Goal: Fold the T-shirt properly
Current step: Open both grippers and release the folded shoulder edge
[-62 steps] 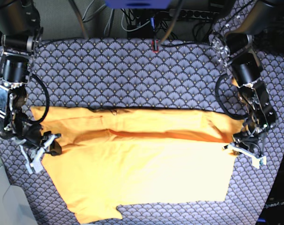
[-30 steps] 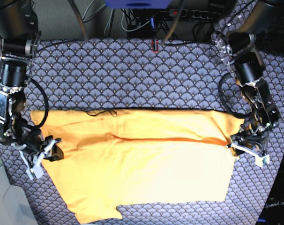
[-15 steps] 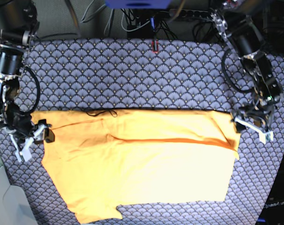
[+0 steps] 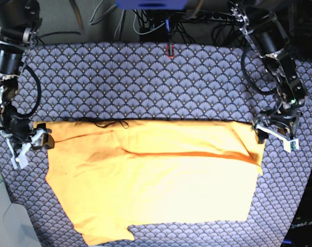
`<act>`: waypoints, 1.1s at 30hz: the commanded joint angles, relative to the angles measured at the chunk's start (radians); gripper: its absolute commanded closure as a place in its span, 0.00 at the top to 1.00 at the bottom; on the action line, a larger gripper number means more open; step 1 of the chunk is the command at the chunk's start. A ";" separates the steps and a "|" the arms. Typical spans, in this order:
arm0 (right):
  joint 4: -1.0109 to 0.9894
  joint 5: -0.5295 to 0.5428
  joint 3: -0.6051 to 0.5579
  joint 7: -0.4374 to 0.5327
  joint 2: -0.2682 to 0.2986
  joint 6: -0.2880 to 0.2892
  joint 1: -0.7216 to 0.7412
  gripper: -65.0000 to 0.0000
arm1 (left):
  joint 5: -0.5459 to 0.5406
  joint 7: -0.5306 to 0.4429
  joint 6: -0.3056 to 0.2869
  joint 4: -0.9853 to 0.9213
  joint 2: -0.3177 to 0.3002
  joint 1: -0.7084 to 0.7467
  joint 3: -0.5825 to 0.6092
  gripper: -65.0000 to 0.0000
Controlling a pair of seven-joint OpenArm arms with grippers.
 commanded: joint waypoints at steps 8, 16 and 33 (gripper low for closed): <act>0.018 0.019 0.001 0.020 0.017 0.004 0.014 0.51 | -0.006 -0.084 0.001 -0.182 -0.020 -0.069 -0.003 0.72; 0.018 0.017 0.006 0.022 0.020 0.004 0.020 0.51 | -0.007 -0.094 0.001 -0.191 -0.019 -0.052 -0.004 0.54; -0.028 0.017 0.010 0.023 0.065 0.004 0.014 0.51 | -0.006 -0.092 -0.004 -0.193 -0.014 -0.043 -0.061 0.00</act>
